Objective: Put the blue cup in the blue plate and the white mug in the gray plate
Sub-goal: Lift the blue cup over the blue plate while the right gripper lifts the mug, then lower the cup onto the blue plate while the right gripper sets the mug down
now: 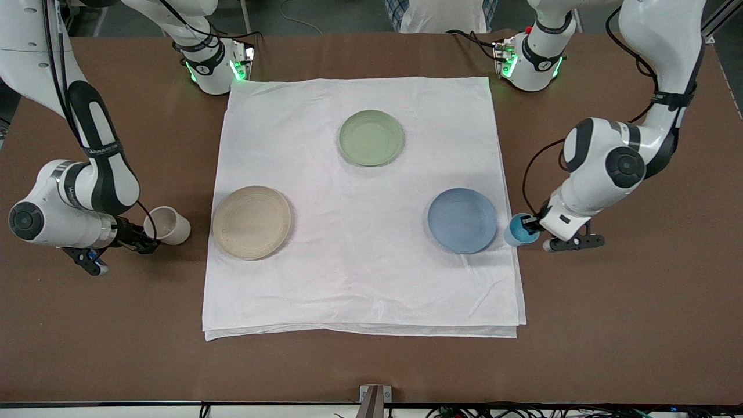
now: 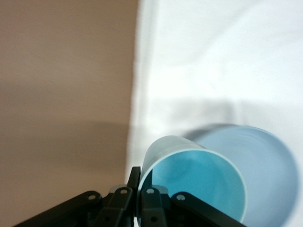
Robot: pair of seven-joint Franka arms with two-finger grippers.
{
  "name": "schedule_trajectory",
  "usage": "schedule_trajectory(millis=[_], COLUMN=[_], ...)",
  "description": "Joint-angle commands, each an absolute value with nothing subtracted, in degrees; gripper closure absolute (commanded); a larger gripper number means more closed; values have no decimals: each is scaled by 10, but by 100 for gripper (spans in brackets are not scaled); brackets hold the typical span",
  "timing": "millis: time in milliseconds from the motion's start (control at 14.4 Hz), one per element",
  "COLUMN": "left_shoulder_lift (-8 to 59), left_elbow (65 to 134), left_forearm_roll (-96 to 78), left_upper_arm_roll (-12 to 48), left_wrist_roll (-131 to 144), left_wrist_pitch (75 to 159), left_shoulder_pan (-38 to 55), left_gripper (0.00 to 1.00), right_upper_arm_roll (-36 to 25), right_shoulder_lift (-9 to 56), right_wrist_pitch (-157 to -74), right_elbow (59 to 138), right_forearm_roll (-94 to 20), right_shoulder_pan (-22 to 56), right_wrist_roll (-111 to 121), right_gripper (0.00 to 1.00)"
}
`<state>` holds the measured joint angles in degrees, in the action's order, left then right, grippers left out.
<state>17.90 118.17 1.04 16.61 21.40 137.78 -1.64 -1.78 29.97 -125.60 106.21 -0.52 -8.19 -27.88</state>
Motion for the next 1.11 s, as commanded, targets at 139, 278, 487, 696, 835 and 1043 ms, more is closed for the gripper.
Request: schedule_trajectory(millis=[139, 278, 487, 696, 835, 1043], left_shoulder_lift=[208, 230, 243, 221, 199, 201], left_elbow=[1172, 1172, 1170, 1166, 1115, 935], left_forearm_roll=[22, 34, 38, 38, 38, 70], left_upper_arm_roll=[166, 164, 164, 163, 161, 163], left_wrist_roll=[326, 337, 359, 360, 358, 340], left_wrist_pitch=[1369, 1369, 1371, 1360, 1297, 1098], left_shoulder_pan=[49, 64, 64, 52, 42, 13], left_gripper=[100, 99, 62, 0, 0, 0], right_upper_arm_roll=[-13, -12, -6, 14, 25, 24], right_shoulder_lift=[294, 289, 253, 222, 213, 214], right_wrist_pitch=[-1244, -1226, -1144, -1095, -1090, -1127], right_elbow=[1058, 1047, 1021, 1022, 1027, 1048], right_forearm_roll=[-9, -9, -8, -9, -10, -8], right_shoulder_pan=[-85, -84, -44, -5, 31, 101], right_wrist_roll=[-281, -280, -286, -282, -286, -287], right_gripper=[100, 100, 100, 100, 100, 100])
